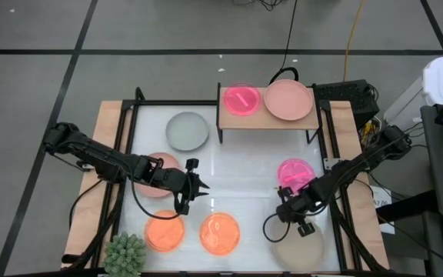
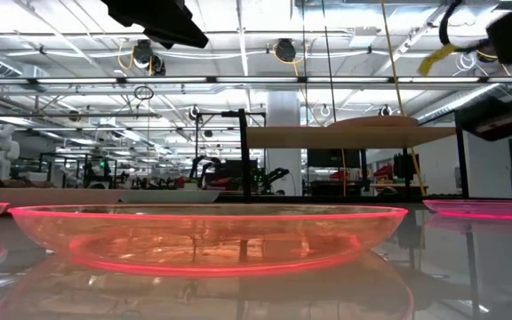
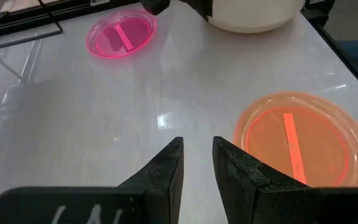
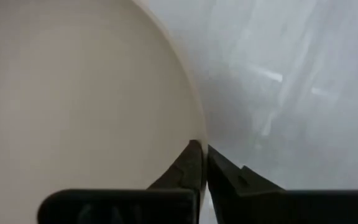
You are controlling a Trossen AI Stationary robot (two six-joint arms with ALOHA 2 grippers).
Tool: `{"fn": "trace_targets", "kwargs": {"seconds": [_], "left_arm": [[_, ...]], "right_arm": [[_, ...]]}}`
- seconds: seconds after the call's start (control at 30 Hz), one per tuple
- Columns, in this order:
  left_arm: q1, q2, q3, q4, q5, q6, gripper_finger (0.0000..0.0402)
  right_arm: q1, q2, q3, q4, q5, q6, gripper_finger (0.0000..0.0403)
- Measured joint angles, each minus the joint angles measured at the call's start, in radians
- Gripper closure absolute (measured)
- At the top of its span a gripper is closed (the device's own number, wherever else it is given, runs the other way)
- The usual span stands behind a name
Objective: Place and stack plates onto a shelf
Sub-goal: Stack the light brown plate on top of the pink plate on the shelf
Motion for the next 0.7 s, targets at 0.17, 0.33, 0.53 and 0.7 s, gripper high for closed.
{"fn": "trace_targets", "kwargs": {"seconds": [0.17, 0.33, 0.53, 0.7], "left_arm": [[0.0, 0.0, 0.0, 0.0, 0.0, -0.008, 0.0309], [0.0, 0.0, 0.0, 0.0, 0.0, -0.009, 0.0309], [0.0, 0.0, 0.0, 0.0, 0.0, -0.011, 0.0309], [0.0, 0.0, 0.0, 0.006, 0.0, -0.011, 0.0309]], "right_arm": [[-0.015, -0.065, 0.0, 0.063, 0.08, 0.074, 0.0402], [-0.036, -0.15, 0.0, 0.06, 0.203, 0.259, 0.0402], [-0.074, -0.238, 0.0, 0.056, 0.311, 0.402, 0.0402], [-0.123, -0.297, 0.0, 0.075, 0.372, 0.444, 0.0402]]}}
